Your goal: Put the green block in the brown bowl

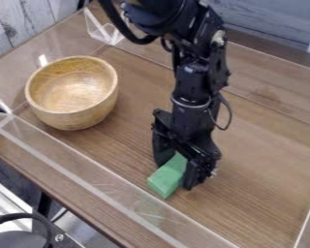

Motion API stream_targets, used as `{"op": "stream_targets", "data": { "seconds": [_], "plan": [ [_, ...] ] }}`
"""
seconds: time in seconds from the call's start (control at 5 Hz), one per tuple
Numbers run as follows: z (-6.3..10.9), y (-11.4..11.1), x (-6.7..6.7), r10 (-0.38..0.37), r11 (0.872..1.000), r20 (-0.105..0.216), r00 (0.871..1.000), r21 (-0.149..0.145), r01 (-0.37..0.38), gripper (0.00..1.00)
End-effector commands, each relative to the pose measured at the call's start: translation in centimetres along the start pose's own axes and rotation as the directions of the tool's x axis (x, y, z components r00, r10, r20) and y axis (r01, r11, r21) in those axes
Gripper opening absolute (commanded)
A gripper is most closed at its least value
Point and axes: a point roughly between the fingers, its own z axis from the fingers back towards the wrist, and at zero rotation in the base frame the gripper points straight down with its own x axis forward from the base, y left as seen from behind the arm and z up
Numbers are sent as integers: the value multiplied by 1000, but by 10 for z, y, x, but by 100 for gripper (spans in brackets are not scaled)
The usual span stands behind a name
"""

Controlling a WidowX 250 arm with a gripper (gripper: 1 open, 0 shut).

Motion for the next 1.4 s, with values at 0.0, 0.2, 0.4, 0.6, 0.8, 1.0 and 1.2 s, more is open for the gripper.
{"op": "stream_targets", "data": {
  "seconds": [0.0,0.2,0.4,0.6,0.8,1.0,1.2],
  "plan": [
    [12,1,5,-2,1000,50,999,4,2,100],
    [12,1,5,0,1000,51,999,1,0,100],
    [12,2,5,2,1000,51,999,-1,-2,100],
    [12,2,5,5,1000,52,999,-3,-5,100],
    [13,3,5,7,1000,52,999,-6,-7,100],
    [13,3,5,9,1000,53,999,-7,-9,100],
    [11,4,6,13,1000,52,999,-9,-13,0]
  ]
}}
